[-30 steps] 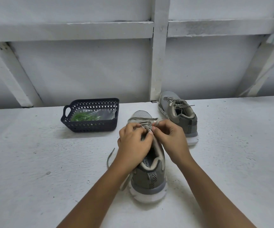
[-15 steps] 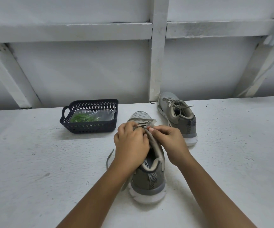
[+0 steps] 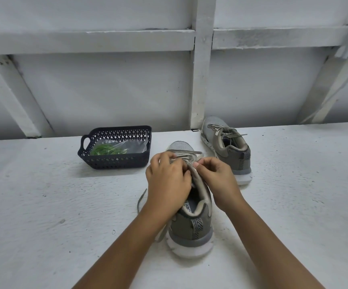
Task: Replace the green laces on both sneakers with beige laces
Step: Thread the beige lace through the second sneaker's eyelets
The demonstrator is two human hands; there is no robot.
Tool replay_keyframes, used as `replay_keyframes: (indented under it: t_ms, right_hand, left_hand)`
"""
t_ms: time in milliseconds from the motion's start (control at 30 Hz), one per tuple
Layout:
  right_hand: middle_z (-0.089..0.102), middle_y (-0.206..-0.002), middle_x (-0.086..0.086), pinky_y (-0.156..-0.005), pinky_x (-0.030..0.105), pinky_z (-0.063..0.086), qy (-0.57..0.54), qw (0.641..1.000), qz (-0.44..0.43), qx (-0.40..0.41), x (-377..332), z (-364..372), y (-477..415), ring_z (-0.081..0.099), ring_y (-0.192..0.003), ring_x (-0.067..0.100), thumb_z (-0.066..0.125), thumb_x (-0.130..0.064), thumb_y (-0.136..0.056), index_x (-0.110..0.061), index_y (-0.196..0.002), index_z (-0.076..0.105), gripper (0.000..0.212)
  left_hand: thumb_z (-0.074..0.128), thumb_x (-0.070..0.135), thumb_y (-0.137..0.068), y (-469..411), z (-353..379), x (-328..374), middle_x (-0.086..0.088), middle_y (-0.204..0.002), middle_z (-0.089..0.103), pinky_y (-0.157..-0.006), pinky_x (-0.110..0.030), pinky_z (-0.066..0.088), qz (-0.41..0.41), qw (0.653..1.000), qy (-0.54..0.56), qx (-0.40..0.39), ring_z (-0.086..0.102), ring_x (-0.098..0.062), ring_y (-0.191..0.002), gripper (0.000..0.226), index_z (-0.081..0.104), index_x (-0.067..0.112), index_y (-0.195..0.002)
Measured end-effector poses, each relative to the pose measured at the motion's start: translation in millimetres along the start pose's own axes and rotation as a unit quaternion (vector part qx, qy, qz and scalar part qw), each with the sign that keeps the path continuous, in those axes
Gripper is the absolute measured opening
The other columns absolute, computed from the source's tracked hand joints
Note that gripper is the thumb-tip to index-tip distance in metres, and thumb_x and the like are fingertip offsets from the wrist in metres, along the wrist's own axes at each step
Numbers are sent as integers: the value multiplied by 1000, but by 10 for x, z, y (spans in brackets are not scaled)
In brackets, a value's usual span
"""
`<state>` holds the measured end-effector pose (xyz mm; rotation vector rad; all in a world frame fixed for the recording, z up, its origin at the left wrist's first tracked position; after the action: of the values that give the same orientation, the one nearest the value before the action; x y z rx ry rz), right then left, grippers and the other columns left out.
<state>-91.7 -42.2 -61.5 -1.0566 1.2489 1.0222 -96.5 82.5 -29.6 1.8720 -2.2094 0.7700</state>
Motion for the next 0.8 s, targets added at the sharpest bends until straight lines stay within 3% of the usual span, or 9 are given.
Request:
replay_keyframes:
  t_ms: [233, 367, 500, 600, 667, 700, 800]
  right_hand:
    - [62, -68, 5, -67, 31, 46, 9, 999, 1, -33, -39, 38, 27, 57, -67, 14, 65, -23, -87, -3, -77, 66, 23]
    - [60, -63, 2, -60, 24, 43, 17, 999, 13, -50, -50, 62, 29, 54, -61, 9, 66, -22, -87, -6, -74, 66, 21]
    - [55, -61, 3, -53, 18, 40, 1, 998, 21, -52, -58, 54, 5, 49, -56, 7, 65, -18, -88, 1, -74, 63, 23]
    - [62, -70, 10, -63, 26, 46, -25, 998, 32, -50, -39, 49, -4, 57, -66, 15, 65, -17, -87, 7, -84, 65, 25]
    - [64, -74, 13, -68, 30, 47, -29, 998, 37, -48, -26, 44, -8, 58, -70, 19, 65, -17, -87, 5, -84, 66, 23]
    - [64, -75, 13, -69, 31, 48, -27, 998, 39, -47, -23, 46, -9, 59, -71, 20, 65, -17, -88, 4, -83, 67, 22]
    - [66, -76, 12, -70, 32, 49, -25, 998, 46, -42, -14, 49, -15, 60, -71, 19, 65, -18, -87, 2, -85, 67, 20]
  left_hand:
    - [48, 31, -93, -32, 51, -7, 4, -136, 39, -105, -33, 21, 3, 1000, -1, -15, 22, -19, -131, 25, 62, 20, -110]
    - [51, 26, -92, -44, 53, -36, 2, -133, 41, -103, -33, 24, 27, 999, 39, 5, 23, -19, -128, 17, 62, 15, -101]
    - [59, 18, -88, -19, 1, -103, 1, -123, 45, -98, -27, 25, 43, 990, 133, 37, 30, -17, -122, 5, 60, 14, -86]
    - [58, 11, -90, 13, -128, -177, 7, -110, 49, -88, -13, 27, 26, 967, 249, 56, 42, -9, -113, 15, 53, 19, -79]
    - [52, 8, -93, 25, -240, -232, 12, -102, 58, -87, -12, 35, -2, 929, 368, 40, 54, -1, -103, 19, 51, 19, -78]
    - [47, 7, -95, 26, -296, -263, 8, -98, 65, -87, -15, 41, -17, 891, 453, 26, 60, -2, -98, 18, 50, 15, -80]
    - [31, 7, -100, 8, -439, -373, -5, -73, 68, -79, -27, 56, -63, 720, 691, -5, 69, -18, -77, 22, 44, 7, -82]
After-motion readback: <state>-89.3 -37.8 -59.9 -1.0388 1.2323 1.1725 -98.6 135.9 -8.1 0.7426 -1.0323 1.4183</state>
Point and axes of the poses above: each hand's wrist, its own y-axis away from the middle knuckle, its own z-axis out of the palm, x = y × z, the point moved 4 cm from there along -y, towards the middle knuckle
